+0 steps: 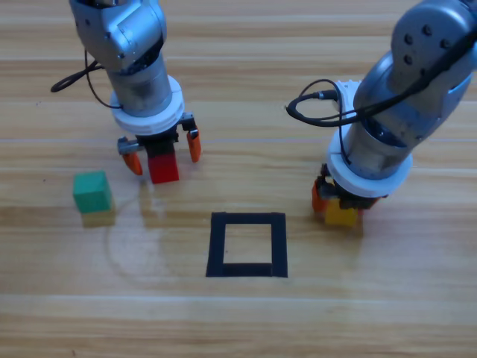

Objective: Stack the blocks in the rectangular block: red at the bottom, yellow in the middle, green on top

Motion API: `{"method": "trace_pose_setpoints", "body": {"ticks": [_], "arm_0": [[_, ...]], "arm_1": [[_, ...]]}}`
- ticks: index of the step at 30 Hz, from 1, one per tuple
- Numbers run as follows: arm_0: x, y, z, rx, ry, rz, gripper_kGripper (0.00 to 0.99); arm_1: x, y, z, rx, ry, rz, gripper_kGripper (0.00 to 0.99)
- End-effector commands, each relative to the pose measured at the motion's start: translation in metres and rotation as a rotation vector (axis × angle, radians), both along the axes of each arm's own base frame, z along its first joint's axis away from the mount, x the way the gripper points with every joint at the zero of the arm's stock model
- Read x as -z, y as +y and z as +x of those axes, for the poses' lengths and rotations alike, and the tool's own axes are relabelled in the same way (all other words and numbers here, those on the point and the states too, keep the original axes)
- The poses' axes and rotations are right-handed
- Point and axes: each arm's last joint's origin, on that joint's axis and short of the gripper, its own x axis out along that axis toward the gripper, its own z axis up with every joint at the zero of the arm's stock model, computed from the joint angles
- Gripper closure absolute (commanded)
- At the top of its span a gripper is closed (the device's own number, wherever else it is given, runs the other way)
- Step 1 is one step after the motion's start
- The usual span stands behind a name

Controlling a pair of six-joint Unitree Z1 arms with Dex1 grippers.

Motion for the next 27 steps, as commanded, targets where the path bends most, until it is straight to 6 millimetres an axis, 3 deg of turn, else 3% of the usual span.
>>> {"method": "trace_pose_setpoints", "body": {"ticks": [1, 2, 5, 8, 11, 14, 17, 22, 27], "arm_0": [[0.036, 0.005, 0.01, -0.007, 0.076, 0.03, 0.145], [0.037, 0.004, 0.01, -0.006, 0.079, 0.032, 0.179], [0.041, 0.004, 0.01, -0.006, 0.09, 0.04, 0.281], [0.041, 0.004, 0.009, 0.008, 0.1, 0.058, 0.472], [0.028, -0.006, 0.007, 0.083, 0.086, 0.084, 0.671], [0.006, -0.025, 0.0, 0.212, 0.073, 0.129, 0.898], [-0.017, -0.047, -0.019, 0.353, 0.04, 0.147, 0.927], [-0.038, -0.082, -0.073, 0.527, 0.021, 0.152, 0.956], [-0.038, -0.099, -0.102, 0.55, 0.038, 0.116, 0.955]], "arm_1": [[0.027, 0.006, -0.004, -0.016, 0.065, -0.097, 0.941], [0.021, 0.006, -0.004, -0.016, 0.067, -0.104, 0.99], [0.002, 0.001, -0.009, -0.021, 0.06, -0.107, 0.99], [-0.036, -0.01, -0.018, -0.026, 0.037, -0.084, 0.99], [-0.073, -0.022, -0.03, -0.028, 0.01, -0.052, 0.99], [-0.083, -0.024, -0.04, -0.045, 0.016, -0.057, 0.99], [-0.071, -0.019, -0.043, -0.07, 0.051, -0.075, 0.99], [-0.059, -0.027, -0.049, -0.078, 0.081, -0.118, 0.99], [-0.062, -0.03, -0.053, -0.083, 0.092, -0.103, 0.99]]}}
